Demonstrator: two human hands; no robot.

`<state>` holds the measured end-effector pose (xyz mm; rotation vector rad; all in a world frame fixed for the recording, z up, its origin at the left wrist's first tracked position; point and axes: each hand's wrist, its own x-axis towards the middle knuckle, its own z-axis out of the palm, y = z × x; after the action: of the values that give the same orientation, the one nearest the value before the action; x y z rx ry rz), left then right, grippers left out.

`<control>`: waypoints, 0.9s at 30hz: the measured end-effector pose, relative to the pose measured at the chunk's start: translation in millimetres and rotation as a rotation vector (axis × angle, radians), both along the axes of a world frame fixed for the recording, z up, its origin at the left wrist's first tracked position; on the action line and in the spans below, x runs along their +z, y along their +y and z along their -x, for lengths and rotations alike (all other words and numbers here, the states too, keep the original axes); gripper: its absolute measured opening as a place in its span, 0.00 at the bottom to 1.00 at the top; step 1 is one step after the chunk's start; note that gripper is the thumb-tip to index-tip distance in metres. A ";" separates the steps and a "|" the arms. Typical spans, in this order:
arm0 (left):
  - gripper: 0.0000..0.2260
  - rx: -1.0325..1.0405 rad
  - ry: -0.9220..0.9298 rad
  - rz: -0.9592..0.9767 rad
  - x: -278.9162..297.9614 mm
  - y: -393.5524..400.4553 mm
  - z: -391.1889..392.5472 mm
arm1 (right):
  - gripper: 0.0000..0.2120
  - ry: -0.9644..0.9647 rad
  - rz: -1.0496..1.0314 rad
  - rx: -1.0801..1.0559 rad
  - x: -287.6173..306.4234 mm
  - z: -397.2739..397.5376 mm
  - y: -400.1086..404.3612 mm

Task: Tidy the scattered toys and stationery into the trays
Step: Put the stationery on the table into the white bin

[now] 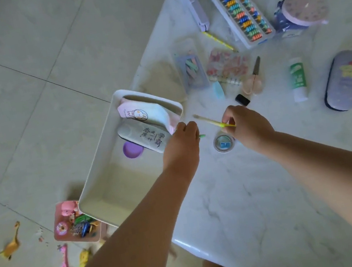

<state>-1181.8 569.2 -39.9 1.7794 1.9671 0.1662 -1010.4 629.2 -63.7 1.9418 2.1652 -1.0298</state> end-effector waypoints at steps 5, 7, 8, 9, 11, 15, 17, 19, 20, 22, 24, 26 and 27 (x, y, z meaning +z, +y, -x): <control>0.06 0.266 0.081 -0.005 33.3 -19.4 56.1 | 0.05 0.204 -0.010 0.070 41.4 54.8 -5.6; 0.09 0.336 0.084 0.028 38.2 -25.7 76.9 | 0.07 0.260 0.010 0.100 51.2 81.0 -5.5; 0.10 0.362 0.087 0.040 40.2 -27.9 83.8 | 0.08 0.285 0.011 0.108 54.5 93.2 -4.6; 0.12 0.387 0.088 0.048 41.1 -29.1 88.2 | 0.09 0.313 0.014 0.105 56.5 103.5 -3.5; 0.12 0.449 0.066 0.034 41.9 -29.5 88.1 | 0.10 0.366 0.019 0.071 56.9 115.7 -0.6; 0.11 0.475 -0.037 -0.038 35.7 -26.5 61.2 | 0.08 0.372 -0.035 -0.044 43.5 92.6 9.7; 0.12 0.401 -0.077 -0.041 29.0 -26.0 39.9 | 0.08 0.294 -0.046 -0.075 32.0 59.8 14.9; 0.12 0.307 -0.113 -0.018 19.6 -26.1 16.6 | 0.10 0.212 -0.030 -0.127 20.4 21.0 16.9; 0.12 0.261 -0.136 0.012 13.6 -26.3 4.1 | 0.12 0.174 -0.023 -0.156 15.5 1.3 16.6; 0.13 0.188 -0.180 0.094 0.9 -26.9 -15.9 | 0.14 0.108 -0.012 -0.194 7.0 -31.0 11.7; 0.16 0.135 -0.193 0.163 -10.8 -25.8 -32.2 | 0.14 0.064 0.015 -0.205 -0.8 -53.9 4.2; 0.20 0.087 -0.166 0.204 -22.3 -23.2 -48.3 | 0.13 0.028 0.063 -0.202 -10.7 -70.1 -5.0; 0.22 0.065 -0.136 0.217 -26.8 -22.1 -53.5 | 0.12 0.017 0.085 -0.198 -15.3 -73.6 -8.9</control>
<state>-1128.3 547.1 -66.8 1.5275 1.8701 0.0886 -936.8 620.3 -79.0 2.1484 1.9329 -1.1493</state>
